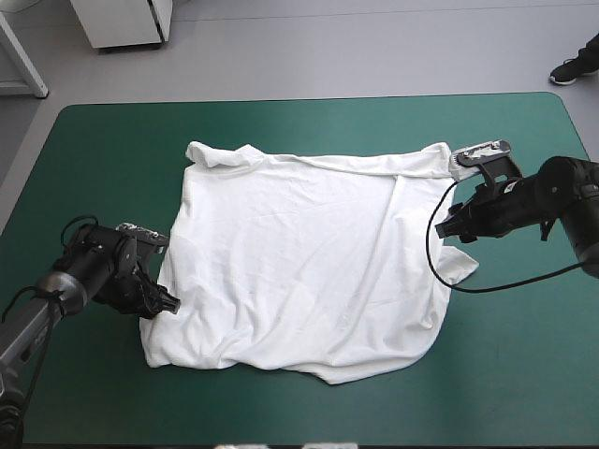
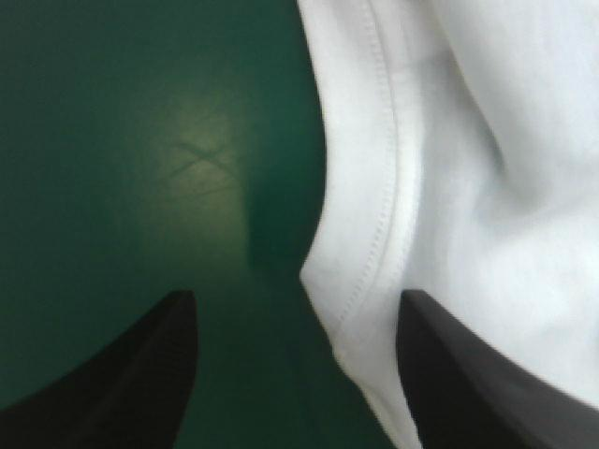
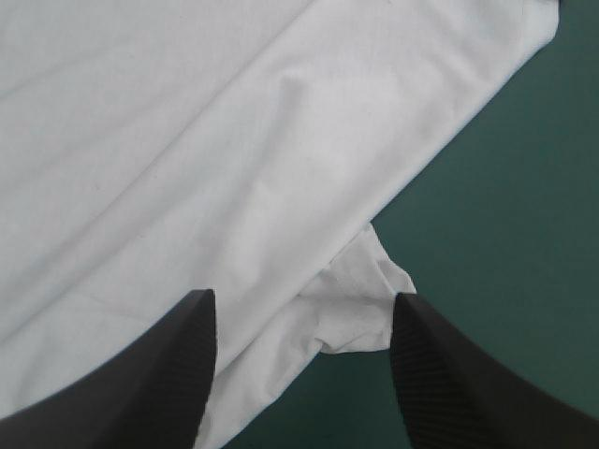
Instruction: Fold the cloth
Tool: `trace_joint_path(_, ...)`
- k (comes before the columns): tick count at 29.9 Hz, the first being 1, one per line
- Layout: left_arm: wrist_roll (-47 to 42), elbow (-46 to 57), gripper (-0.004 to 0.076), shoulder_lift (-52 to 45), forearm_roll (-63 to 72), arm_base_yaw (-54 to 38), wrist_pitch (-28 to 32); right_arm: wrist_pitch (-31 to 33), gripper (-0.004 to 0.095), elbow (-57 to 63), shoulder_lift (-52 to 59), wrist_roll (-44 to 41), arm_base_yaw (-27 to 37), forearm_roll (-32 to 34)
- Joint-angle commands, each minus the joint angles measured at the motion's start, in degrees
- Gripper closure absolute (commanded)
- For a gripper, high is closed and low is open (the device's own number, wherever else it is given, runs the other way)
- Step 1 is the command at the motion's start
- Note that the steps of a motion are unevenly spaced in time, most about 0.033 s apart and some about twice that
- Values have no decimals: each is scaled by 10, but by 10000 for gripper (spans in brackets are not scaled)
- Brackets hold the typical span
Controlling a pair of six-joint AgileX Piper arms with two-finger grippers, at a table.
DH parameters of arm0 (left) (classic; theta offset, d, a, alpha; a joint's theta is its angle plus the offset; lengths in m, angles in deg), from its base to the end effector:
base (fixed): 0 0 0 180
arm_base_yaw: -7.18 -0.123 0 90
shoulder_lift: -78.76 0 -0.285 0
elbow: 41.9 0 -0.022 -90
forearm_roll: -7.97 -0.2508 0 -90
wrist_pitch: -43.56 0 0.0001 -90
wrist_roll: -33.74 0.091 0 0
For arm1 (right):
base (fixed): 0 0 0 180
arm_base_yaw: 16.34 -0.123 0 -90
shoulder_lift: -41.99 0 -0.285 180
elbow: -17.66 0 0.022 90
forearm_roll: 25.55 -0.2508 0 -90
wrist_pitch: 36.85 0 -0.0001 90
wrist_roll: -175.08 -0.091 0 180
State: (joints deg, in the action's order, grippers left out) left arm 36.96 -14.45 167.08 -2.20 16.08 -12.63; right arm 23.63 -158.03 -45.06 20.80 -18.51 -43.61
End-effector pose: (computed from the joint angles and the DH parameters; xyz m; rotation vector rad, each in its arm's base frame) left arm 0.2394 -0.0240 0.2296 0.4464 2.9527 0.2203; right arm 0.2784 0.0351 0.3473 -0.5139 2.5377 0.2675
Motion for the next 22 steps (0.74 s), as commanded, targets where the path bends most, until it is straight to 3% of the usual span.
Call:
trace_joint_path(1,13,-11,268,2,27,0,11,-18,382,-14,13,2,0,-2)
trace_joint_path(7,23,-10,269,36,60,0,9,-15,382,-8,-3,-18,0,50)
trace_joint_path(10,28,-10,307,37,70,0,13,-20,382,15,-8,-18,0,73)
trace_joint_path(13,28,-10,437,38,71,0,14,-38,381,43,-11,-20,0,85)
trace_joint_path(18,28,-10,736,38,85,0,15,-62,382,80,-14,-24,0,91)
trace_joint_path(22,34,-10,731,38,95,0,15,-68,382,83,-26,-33,0,100)
